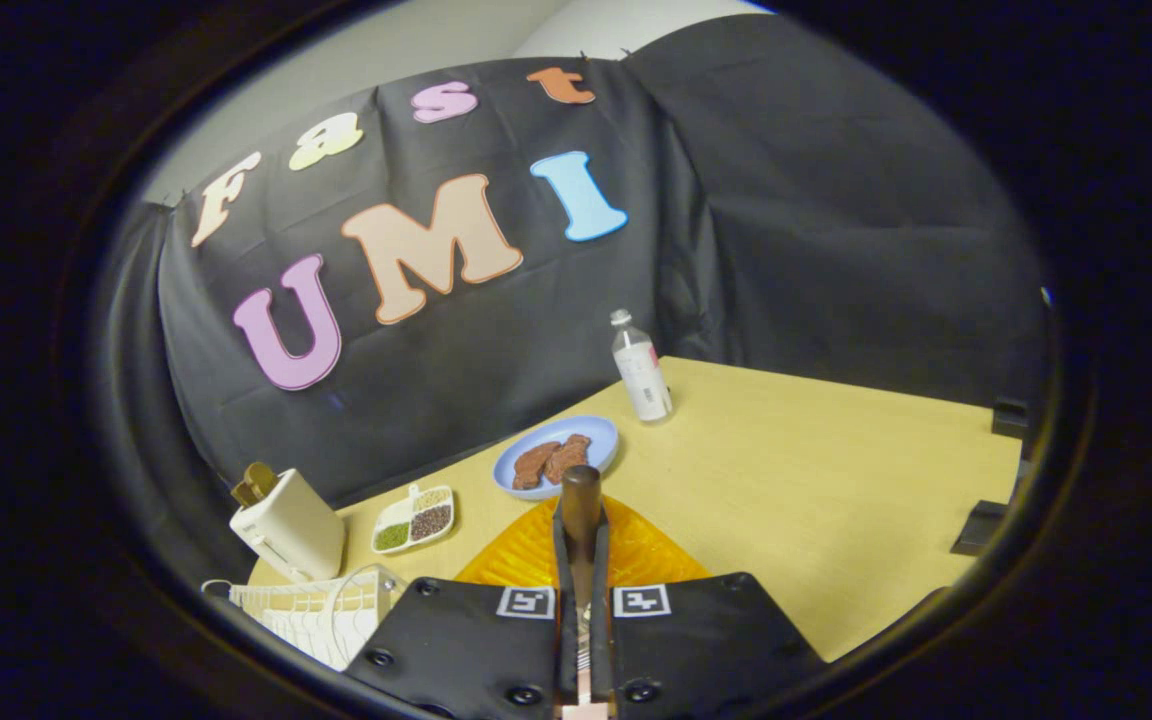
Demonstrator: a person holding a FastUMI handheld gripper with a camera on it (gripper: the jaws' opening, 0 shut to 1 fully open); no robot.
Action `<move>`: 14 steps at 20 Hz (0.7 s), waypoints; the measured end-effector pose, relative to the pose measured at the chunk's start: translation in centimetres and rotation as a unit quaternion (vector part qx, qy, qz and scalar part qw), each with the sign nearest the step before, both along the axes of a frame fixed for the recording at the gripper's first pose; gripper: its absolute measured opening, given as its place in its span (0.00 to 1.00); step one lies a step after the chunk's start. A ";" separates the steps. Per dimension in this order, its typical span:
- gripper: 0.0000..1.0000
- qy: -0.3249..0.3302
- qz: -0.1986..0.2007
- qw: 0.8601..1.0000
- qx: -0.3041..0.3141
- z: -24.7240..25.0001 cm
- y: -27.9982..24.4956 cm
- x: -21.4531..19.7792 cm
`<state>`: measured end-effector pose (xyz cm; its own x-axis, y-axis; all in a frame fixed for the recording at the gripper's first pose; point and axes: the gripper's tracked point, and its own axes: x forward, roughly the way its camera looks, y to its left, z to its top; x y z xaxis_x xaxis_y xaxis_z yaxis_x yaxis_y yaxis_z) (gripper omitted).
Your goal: Take the plate from the dish rack, then take the spoon from the basket and place it into the plate.
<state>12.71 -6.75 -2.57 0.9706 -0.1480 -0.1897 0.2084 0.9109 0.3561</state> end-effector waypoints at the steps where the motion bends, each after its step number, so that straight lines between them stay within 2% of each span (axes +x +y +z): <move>1: 0.07 -0.008 -0.003 1.000 -0.002 1.0 -0.2 -0.2; 8: 0.07 -0.043 0.002 0.999 0.003 5.7 -0.3 -1.8; 14: 0.07 -0.053 -0.012 0.999 -0.002 8.0 -0.8 -5.6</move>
<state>7.08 -7.52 5.40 0.9812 -0.1729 -0.0852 0.1924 0.9074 0.3737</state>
